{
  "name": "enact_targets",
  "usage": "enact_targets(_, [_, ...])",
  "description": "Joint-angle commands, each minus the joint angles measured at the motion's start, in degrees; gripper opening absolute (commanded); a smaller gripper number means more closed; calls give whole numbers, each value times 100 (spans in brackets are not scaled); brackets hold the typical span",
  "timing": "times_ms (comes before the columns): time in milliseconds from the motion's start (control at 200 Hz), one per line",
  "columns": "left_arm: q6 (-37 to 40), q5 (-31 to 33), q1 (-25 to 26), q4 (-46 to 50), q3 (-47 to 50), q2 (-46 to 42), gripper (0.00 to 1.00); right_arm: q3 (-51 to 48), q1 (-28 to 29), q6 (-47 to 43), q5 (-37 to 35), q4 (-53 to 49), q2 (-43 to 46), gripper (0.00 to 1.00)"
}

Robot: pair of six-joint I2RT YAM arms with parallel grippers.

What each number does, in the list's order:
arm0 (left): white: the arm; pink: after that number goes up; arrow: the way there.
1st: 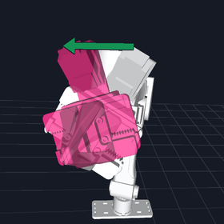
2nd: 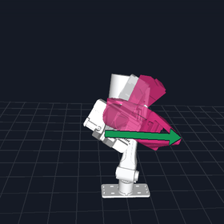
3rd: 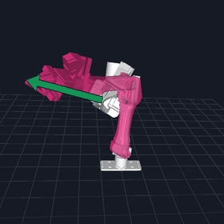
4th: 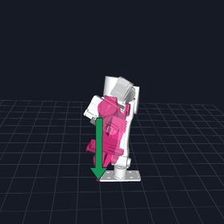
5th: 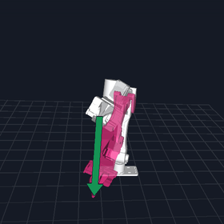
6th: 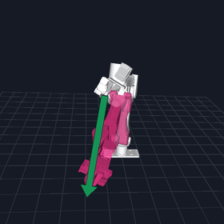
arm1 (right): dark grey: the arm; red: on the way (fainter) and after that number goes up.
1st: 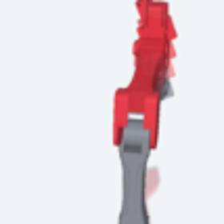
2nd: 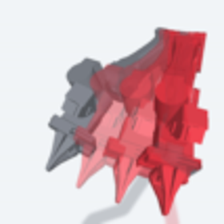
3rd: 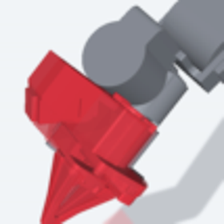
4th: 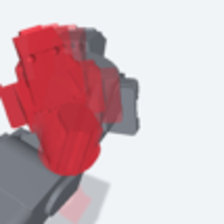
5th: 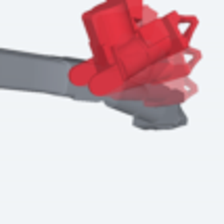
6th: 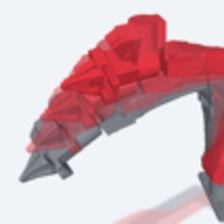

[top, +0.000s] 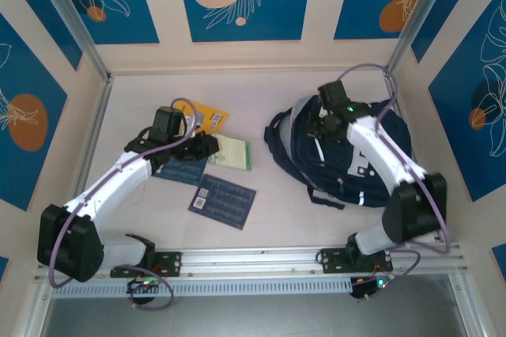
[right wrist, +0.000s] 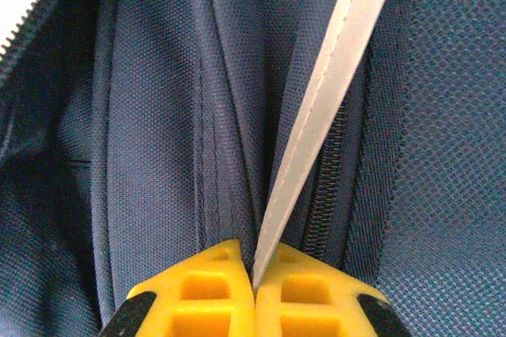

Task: Pack the student bag

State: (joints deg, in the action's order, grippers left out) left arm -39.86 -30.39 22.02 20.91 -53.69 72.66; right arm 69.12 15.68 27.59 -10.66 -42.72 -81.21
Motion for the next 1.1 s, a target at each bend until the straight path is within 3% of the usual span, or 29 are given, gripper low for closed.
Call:
enact_targets(0, [277,-159,229,31,-482,39,0,-528,-361,-608,1684,694,1051,0])
enact_targets(185, [293,-153,882,44,-1014,418,0,-909,-1135,-911,3229,913,1946,0])
enact_targets(320, [234,-26,1417,-161,-1438,871,0,-803,-1358,-798,3682,840,2110,0])
enact_targets(515, [-646,-258,1561,-1566,-1341,1640,0,-967,-1507,-527,4374,1194,2272,0])
enact_targets(745, [-1559,-619,1740,-3366,-1719,2830,0,-1077,-1498,-465,4475,1284,2442,0])
enact_targets(1095, [-2607,-623,2597,-4367,-3372,4972,0,-1094,-1531,-343,4491,1428,2493,0])
